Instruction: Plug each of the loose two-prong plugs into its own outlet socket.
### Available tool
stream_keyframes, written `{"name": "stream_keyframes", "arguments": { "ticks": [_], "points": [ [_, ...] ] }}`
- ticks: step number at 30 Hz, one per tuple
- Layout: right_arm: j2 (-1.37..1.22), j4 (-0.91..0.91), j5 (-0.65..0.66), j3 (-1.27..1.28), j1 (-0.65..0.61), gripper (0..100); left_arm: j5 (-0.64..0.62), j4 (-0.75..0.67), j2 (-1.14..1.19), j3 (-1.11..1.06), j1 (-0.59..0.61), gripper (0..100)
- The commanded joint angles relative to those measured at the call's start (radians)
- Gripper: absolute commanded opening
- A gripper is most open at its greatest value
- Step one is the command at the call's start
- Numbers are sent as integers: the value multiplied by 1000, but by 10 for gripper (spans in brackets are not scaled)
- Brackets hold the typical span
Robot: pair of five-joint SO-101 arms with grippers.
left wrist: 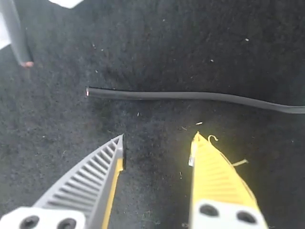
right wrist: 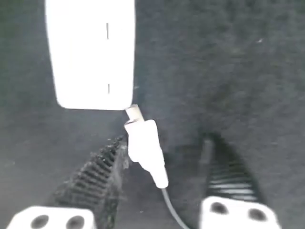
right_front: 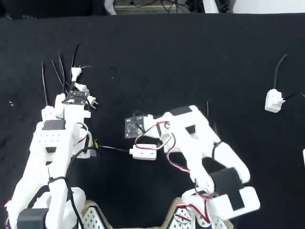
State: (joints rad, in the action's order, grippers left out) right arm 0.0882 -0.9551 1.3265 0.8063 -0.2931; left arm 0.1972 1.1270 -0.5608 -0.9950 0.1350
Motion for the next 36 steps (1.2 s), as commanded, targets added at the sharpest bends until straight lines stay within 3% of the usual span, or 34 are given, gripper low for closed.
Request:
{"name": "stream_keyframes", "arguments": {
  "ticks": [1,5,9,15,21,28,36],
  "points": [
    [8,-60,-55,-87,46,20,-6,-8,-23,5,8,230],
    [116,-301,-138,-200,81,10,-8,-9,-26,10,8,230],
    [309,-405,-282,-209,0,11,-86,-17,-28,36,8,230],
    [562,-135,-617,-48,-259,11,-164,-29,-89,88,1,230],
    [526,235,-858,84,-321,11,-210,-35,-344,33,-2,230],
    [403,404,-928,96,-381,11,-210,-130,-681,-133,-90,230],
    [481,516,-980,232,-470,11,-256,-129,-953,-217,-157,230]
  ]
}}
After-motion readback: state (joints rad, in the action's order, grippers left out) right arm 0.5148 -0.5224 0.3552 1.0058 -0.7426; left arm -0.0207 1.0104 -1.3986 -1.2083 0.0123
